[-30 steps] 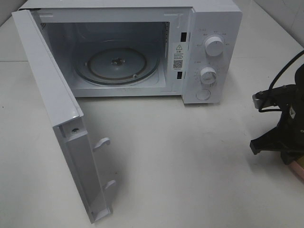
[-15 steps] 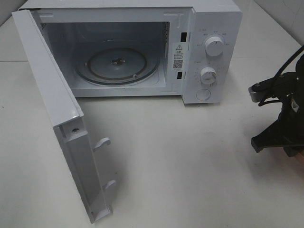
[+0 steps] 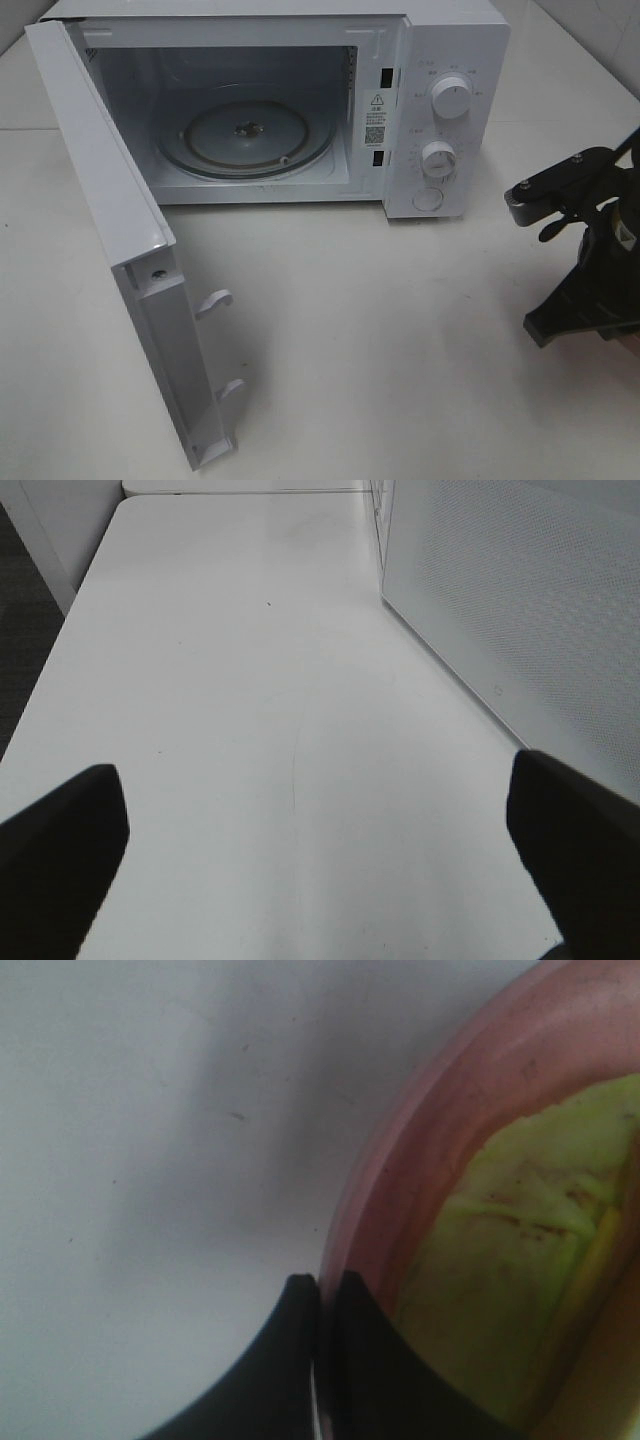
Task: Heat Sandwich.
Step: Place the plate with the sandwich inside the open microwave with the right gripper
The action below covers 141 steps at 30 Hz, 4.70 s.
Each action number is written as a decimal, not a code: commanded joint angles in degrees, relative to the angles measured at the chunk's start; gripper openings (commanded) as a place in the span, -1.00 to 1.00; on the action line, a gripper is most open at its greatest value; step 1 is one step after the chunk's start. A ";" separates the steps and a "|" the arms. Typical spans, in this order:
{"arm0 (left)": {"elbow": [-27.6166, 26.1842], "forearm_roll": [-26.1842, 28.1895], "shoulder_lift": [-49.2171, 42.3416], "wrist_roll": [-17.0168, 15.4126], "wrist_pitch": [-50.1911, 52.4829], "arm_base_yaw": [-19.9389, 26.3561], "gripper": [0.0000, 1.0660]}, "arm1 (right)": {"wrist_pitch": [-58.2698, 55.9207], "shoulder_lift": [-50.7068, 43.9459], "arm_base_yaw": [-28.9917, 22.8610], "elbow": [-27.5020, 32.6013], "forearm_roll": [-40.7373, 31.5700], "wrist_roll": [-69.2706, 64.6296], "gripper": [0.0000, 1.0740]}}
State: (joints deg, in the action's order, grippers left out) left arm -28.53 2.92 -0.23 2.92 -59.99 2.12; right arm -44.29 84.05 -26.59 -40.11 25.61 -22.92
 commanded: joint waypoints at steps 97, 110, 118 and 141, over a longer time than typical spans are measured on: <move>0.23 0.00 -1.66 -0.23 0.63 -0.23 0.83 | 6.99 -10.43 -13.35 1.26 -26.64 109.43 -1.00; 0.23 0.00 -1.66 -0.23 0.63 -0.23 0.83 | 8.14 -4.30 -13.64 -4.41 -28.07 110.41 -1.00; 0.23 0.00 -1.66 -0.23 0.63 -0.23 0.83 | 8.14 1.26 -13.75 -9.85 -28.25 111.04 -1.00; 0.23 0.00 -1.66 -0.23 0.63 -0.23 0.83 | 6.47 15.47 -13.75 -26.01 -31.46 114.08 -1.00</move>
State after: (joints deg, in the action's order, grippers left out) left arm -28.53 2.92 -0.23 2.92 -59.99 2.12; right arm -38.56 98.72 -40.22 -64.29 -5.44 89.78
